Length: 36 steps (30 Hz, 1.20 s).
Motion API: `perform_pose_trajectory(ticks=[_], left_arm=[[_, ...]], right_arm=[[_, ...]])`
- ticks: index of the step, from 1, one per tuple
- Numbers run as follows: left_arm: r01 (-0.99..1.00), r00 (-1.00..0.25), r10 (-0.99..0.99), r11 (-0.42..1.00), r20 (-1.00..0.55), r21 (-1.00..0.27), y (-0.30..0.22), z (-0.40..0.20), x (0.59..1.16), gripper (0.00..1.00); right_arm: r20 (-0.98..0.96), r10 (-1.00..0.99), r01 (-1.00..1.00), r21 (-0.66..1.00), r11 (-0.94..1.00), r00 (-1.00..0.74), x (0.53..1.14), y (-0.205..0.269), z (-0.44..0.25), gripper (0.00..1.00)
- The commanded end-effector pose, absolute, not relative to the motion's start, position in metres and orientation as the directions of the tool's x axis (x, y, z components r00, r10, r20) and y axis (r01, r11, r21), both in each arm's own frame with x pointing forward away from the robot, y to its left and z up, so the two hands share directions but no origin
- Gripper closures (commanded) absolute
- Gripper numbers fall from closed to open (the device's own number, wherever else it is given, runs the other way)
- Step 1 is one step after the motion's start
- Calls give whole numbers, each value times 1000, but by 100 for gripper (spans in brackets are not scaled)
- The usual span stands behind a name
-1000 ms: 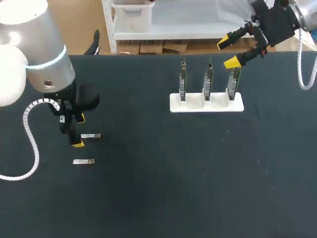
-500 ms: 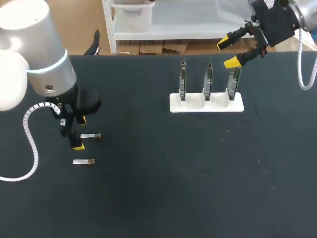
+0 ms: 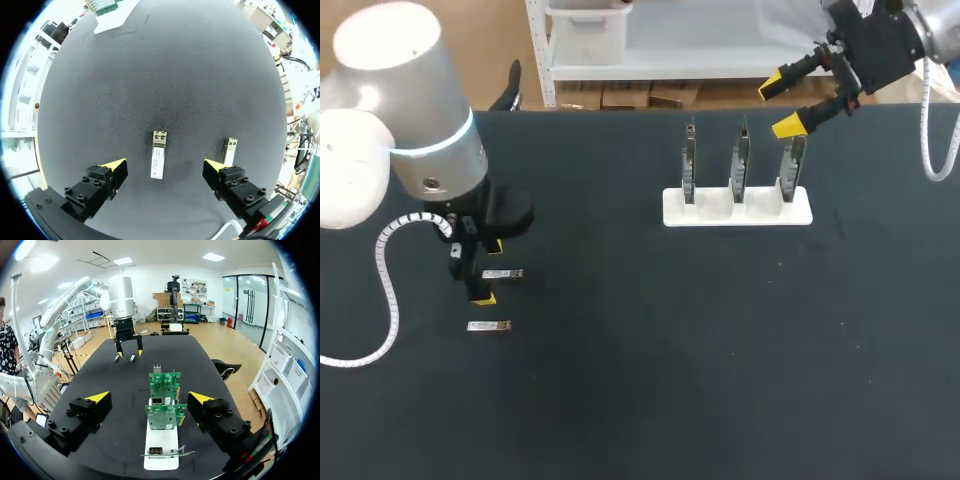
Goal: Pick up the optical module with the left hand, and insert it into the network port with the right hand.
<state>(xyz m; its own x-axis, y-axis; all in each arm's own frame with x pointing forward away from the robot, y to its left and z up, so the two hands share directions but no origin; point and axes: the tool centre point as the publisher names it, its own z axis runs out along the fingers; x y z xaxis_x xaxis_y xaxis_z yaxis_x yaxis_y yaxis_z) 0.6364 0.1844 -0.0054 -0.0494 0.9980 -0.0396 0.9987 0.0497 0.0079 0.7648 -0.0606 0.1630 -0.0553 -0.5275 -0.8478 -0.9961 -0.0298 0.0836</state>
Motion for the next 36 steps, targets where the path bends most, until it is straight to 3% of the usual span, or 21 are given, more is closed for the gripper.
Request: perform_pose_trajectory(ticks=[1, 36], left_arm=[[999, -52, 998, 52, -23, 6, 183, -8, 637, 0], [991, -127, 991, 128, 34, -29, 191, -19, 635, 0]], right_arm=[[-848, -528, -996, 80, -26, -54, 763, -61, 163, 0], [-848, -528, -996, 80, -26, -54, 763, -61, 163, 0]])
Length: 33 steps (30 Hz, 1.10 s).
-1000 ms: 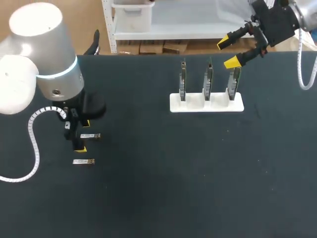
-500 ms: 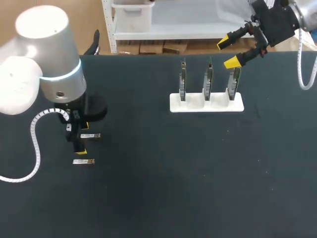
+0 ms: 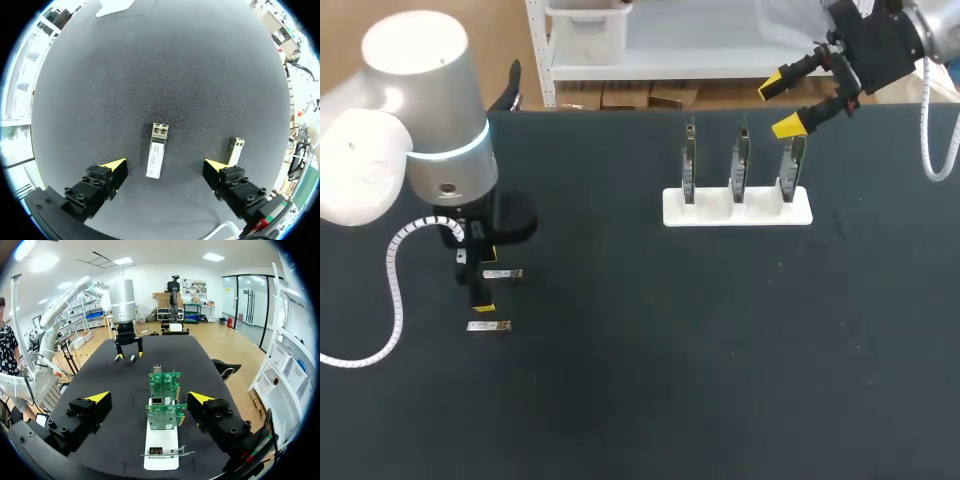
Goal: Pick up the optical module with the left hand, and insert it into the network port with the right hand.
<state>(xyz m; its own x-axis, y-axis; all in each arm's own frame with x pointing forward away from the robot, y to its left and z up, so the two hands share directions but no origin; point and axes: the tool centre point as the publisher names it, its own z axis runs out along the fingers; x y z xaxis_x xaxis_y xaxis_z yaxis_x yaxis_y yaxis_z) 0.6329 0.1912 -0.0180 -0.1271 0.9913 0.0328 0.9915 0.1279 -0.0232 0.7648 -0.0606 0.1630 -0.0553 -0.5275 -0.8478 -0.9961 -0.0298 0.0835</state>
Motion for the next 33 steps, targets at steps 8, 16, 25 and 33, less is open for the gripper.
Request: perform_pose_trajectory(ticks=[8, 16, 25, 33], left_arm=[[989, -138, 990, 139, 28, -48, 193, -22, 633, 52], [988, -147, 989, 149, 32, -50, 196, -23, 634, 100], [988, -147, 989, 148, 18, -53, 196, -21, 634, 100], [986, -157, 988, 157, 3, -55, 196, -18, 633, 100]], right_arm=[[-848, -528, -996, 80, -26, -54, 763, -61, 163, 0], [-848, -528, -996, 80, -26, -54, 763, -61, 163, 0], [-848, -528, -996, 80, -26, -54, 763, -61, 163, 0], [-848, -528, -996, 80, -26, -54, 763, -61, 163, 0]])
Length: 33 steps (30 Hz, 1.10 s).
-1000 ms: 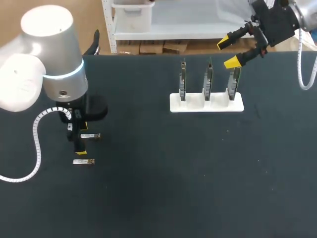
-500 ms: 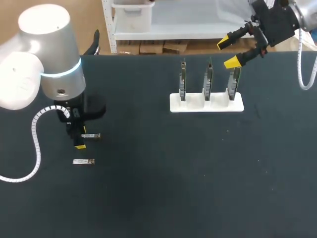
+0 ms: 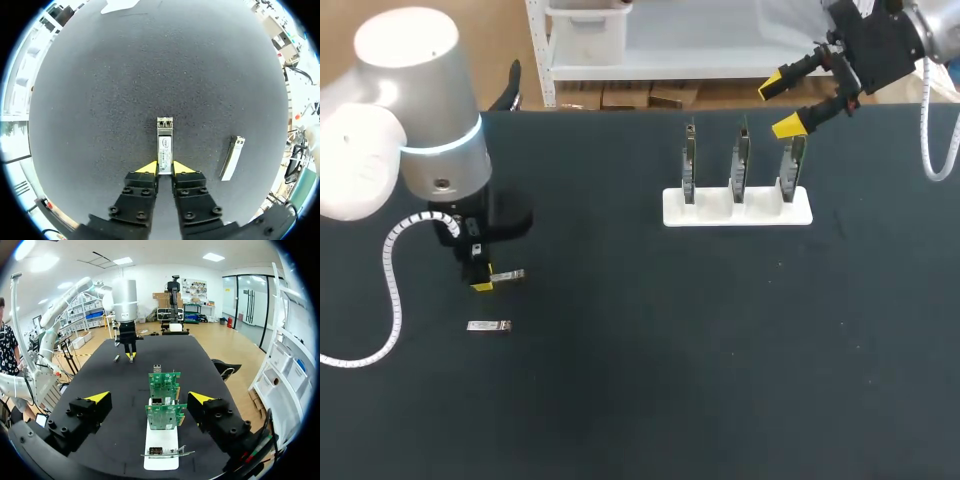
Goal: Pick up the optical module with the left hand, and insert it into the network port with the right hand.
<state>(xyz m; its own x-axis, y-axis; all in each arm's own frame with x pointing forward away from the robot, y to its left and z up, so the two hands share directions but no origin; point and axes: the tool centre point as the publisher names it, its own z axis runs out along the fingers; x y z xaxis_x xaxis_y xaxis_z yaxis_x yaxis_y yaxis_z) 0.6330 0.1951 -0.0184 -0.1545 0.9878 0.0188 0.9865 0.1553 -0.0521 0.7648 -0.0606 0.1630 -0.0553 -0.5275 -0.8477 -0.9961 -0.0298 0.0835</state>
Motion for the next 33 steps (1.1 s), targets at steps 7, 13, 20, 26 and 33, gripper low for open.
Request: perform_pose_trajectory(ticks=[7, 13, 20, 26, 33], left_arm=[[965, -248, 945, 222, -214, -136, 192, 8, 647, 100], [949, -306, 751, 189, -584, -254, 172, 58, 666, 100], [930, -353, 417, 60, -838, -363, 142, 100, 681, 100], [959, -272, 464, 63, -843, -275, 137, 117, 684, 100], [959, -272, 464, 63, -843, -275, 137, 117, 684, 100]], right_arm=[[-848, -528, -996, 80, -26, -54, 763, -61, 163, 0], [-848, -528, -996, 80, -26, -54, 763, -61, 163, 0], [-848, -528, -996, 80, -26, -54, 763, -61, 163, 0], [-848, -528, -996, 80, -26, -54, 763, -61, 163, 0], [-848, -528, -996, 80, -26, -54, 763, -61, 163, 0]])
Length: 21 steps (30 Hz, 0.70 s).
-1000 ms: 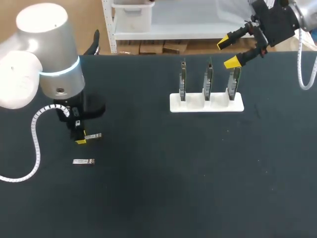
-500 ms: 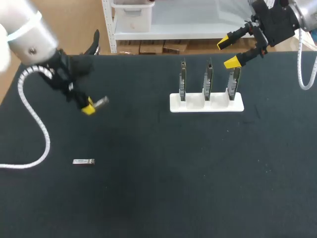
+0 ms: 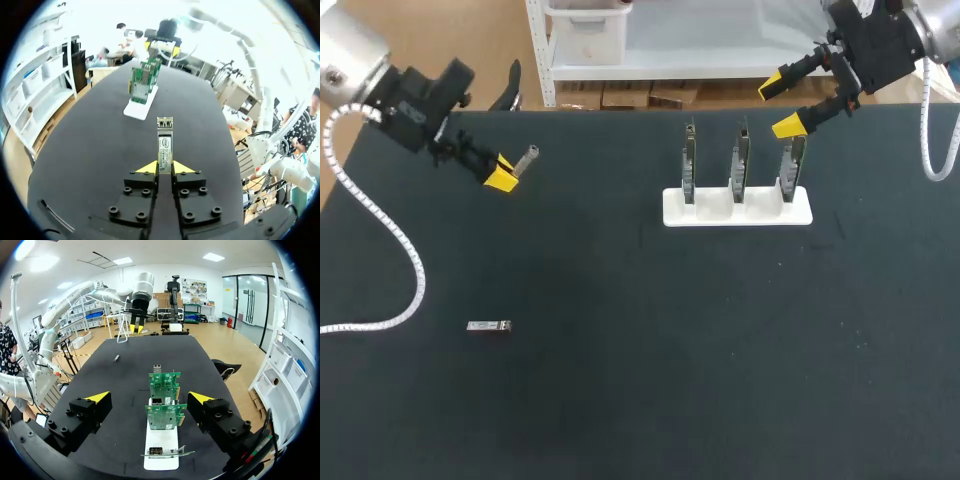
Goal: Pick up the optical module with the left hand, and insert it into the network port with the right hand.
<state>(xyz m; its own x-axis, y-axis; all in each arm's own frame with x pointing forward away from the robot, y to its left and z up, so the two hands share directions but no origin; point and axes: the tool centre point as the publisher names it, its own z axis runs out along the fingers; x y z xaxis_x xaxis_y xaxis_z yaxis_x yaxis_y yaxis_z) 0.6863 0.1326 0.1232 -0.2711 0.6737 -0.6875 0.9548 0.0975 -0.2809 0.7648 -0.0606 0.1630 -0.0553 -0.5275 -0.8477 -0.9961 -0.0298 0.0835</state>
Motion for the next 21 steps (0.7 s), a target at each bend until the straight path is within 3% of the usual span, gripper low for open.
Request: perform_pose_trajectory(ticks=[1, 11, 21], left_arm=[[959, -272, 464, 63, -843, -275, 137, 117, 684, 100], [960, -272, 467, 74, -841, -269, 135, 118, 683, 100], [998, -61, 478, 59, -876, -37, 65, 167, 724, 100]], right_arm=[[-848, -528, -996, 80, -26, -54, 763, -61, 163, 0], [-848, -528, -996, 80, -26, -54, 763, -61, 163, 0], [-848, -528, -996, 80, -26, -54, 763, -61, 163, 0]])
